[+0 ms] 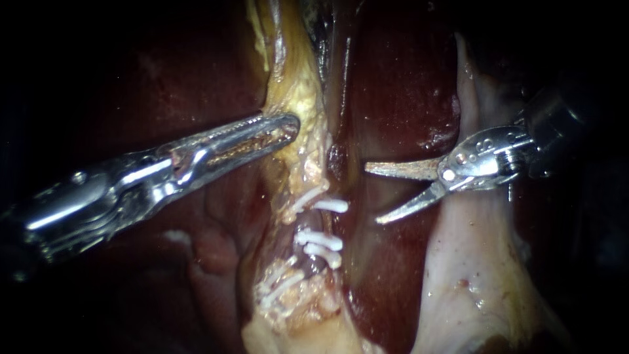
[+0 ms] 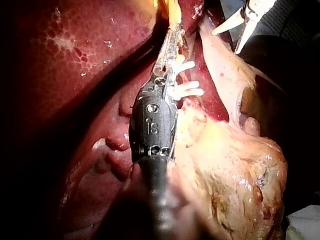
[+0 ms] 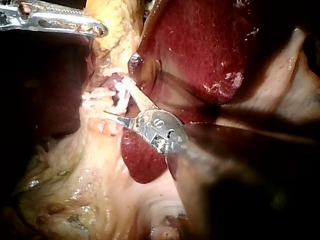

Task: Go to the cutting position right tube

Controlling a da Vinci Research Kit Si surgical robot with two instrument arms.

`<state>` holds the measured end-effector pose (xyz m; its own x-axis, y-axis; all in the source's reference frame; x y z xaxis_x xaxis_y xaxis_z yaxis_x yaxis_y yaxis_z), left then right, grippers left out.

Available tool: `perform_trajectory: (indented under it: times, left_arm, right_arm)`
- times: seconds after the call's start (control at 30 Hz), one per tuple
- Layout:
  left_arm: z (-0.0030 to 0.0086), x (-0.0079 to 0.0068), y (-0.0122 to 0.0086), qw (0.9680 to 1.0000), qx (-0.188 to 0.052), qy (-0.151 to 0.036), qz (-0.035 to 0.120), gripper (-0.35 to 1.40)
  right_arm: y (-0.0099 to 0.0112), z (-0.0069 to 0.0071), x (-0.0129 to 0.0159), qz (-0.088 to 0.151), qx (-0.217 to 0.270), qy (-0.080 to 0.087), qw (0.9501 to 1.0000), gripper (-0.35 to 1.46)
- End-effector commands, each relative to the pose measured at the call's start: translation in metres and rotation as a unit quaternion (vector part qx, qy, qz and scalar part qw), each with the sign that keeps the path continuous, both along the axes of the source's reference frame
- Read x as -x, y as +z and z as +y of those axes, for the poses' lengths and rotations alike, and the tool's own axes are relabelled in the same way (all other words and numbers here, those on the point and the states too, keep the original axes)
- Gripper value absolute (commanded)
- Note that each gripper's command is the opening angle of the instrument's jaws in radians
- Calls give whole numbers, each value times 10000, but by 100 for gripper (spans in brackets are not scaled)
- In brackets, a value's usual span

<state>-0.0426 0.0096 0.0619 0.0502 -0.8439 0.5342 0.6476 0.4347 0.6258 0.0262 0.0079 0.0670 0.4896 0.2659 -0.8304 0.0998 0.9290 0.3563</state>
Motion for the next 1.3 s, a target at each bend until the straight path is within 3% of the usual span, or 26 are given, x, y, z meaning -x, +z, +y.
perform_trajectory:
  times: [0.03, 0.13, 0.27, 0.4, 0.5, 0.63, 0.87, 1.3]
  left_arm:
    - [0, -2, -3, 10000, -5, 3, -5, -35]
    - [3, -5, -9, 10000, -22, 16, -17, -35]
    - [9, -21, -32, 10000, -30, -24, -42, -35]
    - [14, -40, -58, 9999, 51, -121, -100, -35]
    - [12, -53, -73, 9998, 75, -178, -107, -35]
    - [8, -64, -87, 9996, 93, -222, -111, -35]
    - [5, -68, -94, 9996, 99, -233, -117, -35]
    - [7, -73, -102, 9995, 109, -257, -143, -35]
  right_arm:
    - [-1, 0, 0, -2, 2, -1, 10000, 144]
    - [3, -4, -2, 62, -36, -86, 9999, 144]
    - [19, -29, -10, 101, -627, -219, 9977, 144]
    - [50, -61, -26, -173, -1322, -384, 9903, 144]
    - [73, -80, -37, -284, -1751, -388, 9834, 144]
    - [96, -95, -50, -420, -1993, -480, 9779, 142]
    - [118, -98, -65, -484, -2129, -506, 9746, 141]
    - [124, -88, -61, -610, -2165, -436, 9734, 136]
